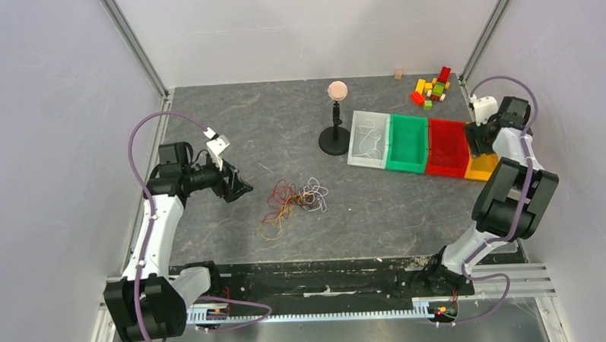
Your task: Untangle the cables
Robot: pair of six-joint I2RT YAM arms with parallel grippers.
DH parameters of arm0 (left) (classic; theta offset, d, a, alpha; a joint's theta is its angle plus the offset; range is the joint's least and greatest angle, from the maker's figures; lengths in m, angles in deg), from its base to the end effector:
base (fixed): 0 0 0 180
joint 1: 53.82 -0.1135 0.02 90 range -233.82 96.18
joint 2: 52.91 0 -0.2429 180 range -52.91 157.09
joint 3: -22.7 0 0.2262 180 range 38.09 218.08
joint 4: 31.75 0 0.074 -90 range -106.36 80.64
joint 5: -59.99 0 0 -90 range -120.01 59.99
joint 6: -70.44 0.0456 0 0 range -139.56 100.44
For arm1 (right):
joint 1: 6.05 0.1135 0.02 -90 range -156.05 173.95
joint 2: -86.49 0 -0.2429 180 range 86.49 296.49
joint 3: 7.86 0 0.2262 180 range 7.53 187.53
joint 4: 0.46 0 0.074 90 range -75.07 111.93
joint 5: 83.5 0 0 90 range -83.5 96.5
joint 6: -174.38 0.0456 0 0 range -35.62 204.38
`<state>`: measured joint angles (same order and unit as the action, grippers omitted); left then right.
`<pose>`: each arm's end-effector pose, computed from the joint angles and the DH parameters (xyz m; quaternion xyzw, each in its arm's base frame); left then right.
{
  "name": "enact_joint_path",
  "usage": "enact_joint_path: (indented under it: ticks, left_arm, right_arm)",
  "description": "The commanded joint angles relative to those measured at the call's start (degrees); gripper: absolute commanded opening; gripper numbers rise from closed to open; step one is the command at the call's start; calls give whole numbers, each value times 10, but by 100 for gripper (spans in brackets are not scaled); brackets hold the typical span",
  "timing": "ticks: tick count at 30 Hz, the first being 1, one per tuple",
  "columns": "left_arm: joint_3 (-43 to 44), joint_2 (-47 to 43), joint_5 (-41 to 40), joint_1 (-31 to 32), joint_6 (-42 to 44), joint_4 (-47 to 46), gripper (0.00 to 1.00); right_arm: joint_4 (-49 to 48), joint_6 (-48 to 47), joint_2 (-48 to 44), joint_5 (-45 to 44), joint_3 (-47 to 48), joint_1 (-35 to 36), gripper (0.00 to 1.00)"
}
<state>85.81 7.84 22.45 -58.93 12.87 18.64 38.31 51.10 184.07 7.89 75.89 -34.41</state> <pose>0.1978 -0.0186 0.2591 0.3516 0.7765 -0.2873 0.4369 0.3035 -0.1626 0.2052 -0.0445 0.9461 -0.1544 0.2812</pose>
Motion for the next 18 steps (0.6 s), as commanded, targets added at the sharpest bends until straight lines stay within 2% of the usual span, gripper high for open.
enact_joint_path:
  ticks: [1, 3, 5, 8, 10, 13, 15, 18]
  left_arm:
    - [18, -2, -10, 2, 17, 22, 82]
    - [18, -4, -12, 2, 21, 24, 82]
    - [17, -5, -14, 2, 21, 27, 82]
    - [18, -5, -14, 2, 38, 42, 82]
    - [19, -6, -15, 2, 55, 59, 82]
    - [18, -2, -15, 2, 61, 75, 81]
    - [22, 3, -11, 1, 56, 91, 80]
    - [20, 11, -14, 4, 29, 96, 78]
  right_arm:
    - [74, -4, -49, 89, 75, 0, 74]
    - [119, -11, -67, 110, 98, 0, 85]
    - [165, -18, -78, 128, 136, -1, 91]
    - [242, -34, -86, 167, 187, 2, 93]
    - [305, -53, -88, 210, 223, 18, 90]
    - [348, -16, -120, 261, 213, 114, 86]
    - [295, 70, -162, 292, 153, 195, 84]
    - [158, 190, -215, 293, 54, 341, 81]
